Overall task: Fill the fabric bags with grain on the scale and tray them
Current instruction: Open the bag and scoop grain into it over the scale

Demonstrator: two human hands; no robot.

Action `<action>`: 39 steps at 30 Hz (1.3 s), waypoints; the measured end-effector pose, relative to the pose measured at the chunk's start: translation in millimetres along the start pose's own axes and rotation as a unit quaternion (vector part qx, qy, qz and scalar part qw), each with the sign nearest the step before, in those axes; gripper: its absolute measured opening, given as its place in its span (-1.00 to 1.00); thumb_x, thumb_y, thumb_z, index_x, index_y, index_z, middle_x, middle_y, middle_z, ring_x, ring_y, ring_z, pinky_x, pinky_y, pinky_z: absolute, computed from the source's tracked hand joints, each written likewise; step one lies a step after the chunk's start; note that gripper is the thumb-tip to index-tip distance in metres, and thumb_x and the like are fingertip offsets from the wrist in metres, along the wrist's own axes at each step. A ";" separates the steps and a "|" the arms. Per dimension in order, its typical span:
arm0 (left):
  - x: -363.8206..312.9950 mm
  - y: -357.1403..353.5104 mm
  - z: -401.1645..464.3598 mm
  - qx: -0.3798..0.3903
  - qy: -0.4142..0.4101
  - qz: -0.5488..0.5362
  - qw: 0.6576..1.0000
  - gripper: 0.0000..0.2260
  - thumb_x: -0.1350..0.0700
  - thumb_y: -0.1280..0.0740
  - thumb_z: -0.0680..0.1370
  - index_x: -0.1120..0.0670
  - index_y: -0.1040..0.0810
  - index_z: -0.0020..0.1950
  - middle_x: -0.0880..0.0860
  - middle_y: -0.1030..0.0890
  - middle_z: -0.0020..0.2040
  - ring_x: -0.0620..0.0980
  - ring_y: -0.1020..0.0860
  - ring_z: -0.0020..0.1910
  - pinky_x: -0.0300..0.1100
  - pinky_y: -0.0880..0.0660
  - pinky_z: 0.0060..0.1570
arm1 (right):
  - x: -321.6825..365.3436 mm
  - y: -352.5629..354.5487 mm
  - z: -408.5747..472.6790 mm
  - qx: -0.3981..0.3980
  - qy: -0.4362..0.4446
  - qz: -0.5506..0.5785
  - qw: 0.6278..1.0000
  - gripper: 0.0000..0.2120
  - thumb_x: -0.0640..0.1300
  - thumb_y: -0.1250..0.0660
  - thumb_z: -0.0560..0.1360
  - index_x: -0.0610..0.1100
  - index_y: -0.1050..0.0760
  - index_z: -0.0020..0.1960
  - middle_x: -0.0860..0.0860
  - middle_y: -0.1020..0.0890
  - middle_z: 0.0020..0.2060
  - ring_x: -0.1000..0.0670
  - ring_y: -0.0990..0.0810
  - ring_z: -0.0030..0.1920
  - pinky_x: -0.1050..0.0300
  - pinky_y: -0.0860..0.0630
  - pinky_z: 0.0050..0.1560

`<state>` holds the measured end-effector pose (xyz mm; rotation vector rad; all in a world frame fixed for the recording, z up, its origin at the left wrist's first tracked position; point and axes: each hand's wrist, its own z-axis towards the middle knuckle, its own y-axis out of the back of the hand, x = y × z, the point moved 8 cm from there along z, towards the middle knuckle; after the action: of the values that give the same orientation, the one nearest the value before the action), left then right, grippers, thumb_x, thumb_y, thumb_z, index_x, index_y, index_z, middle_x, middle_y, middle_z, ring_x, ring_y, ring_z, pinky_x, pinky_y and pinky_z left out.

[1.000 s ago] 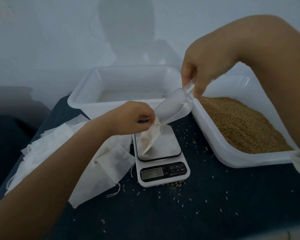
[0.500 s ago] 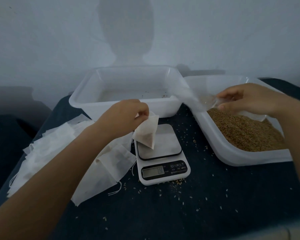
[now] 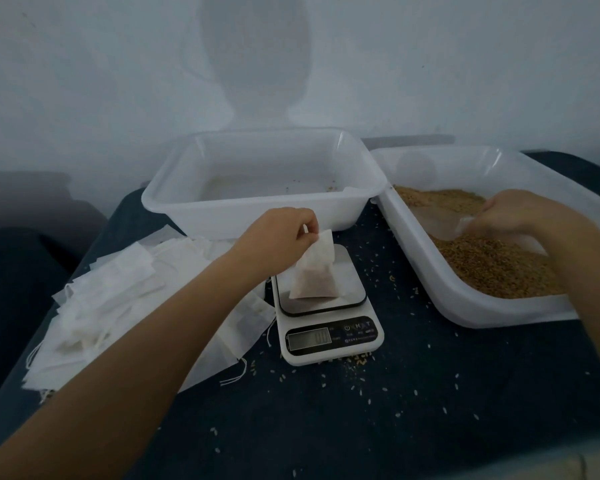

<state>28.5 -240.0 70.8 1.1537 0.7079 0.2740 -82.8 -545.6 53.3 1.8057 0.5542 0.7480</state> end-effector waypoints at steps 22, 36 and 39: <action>31.9 8.2 -44.1 -0.181 0.069 -0.080 0.978 -0.77 0.00 -0.29 0.53 0.07 -0.47 -0.27 -0.09 -0.46 -0.41 -0.21 -0.42 -0.40 -0.42 -0.33 -0.36 | 189.5 -63.6 -104.7 -0.040 0.319 0.178 0.930 -0.65 0.03 -0.10 0.64 -0.07 -0.41 -0.26 0.13 -0.46 -0.41 0.17 -0.43 -0.40 0.27 -0.31 -0.34; 43.4 -8.6 -83.1 -0.197 0.102 -0.134 0.966 -0.65 -0.10 -0.21 0.54 0.10 -0.41 -0.32 0.00 -0.41 -0.49 -0.10 -0.40 -0.42 -0.32 -0.32 -0.39 | 157.8 -91.7 -71.3 -0.092 0.274 0.261 0.921 -0.70 0.00 -0.17 0.62 -0.04 -0.39 -0.26 0.09 -0.48 -0.42 0.19 -0.45 -0.42 0.34 -0.34 -0.36; 46.5 -13.1 -87.2 -0.197 0.108 -0.146 0.963 -0.80 0.02 -0.17 0.59 0.10 -0.52 0.00 0.03 -0.49 -0.43 -0.06 -0.47 -0.38 -0.27 -0.39 -0.28 | 156.8 -101.7 -60.5 -0.043 0.263 0.262 0.927 -0.83 -0.10 -0.26 0.58 0.00 -0.45 0.16 0.12 -0.51 -0.21 0.17 -0.48 -0.19 0.35 -0.33 -0.21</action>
<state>5.9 -155.7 22.5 0.6349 0.9555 0.2782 -19.1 -365.2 8.4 1.6776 0.3635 1.6288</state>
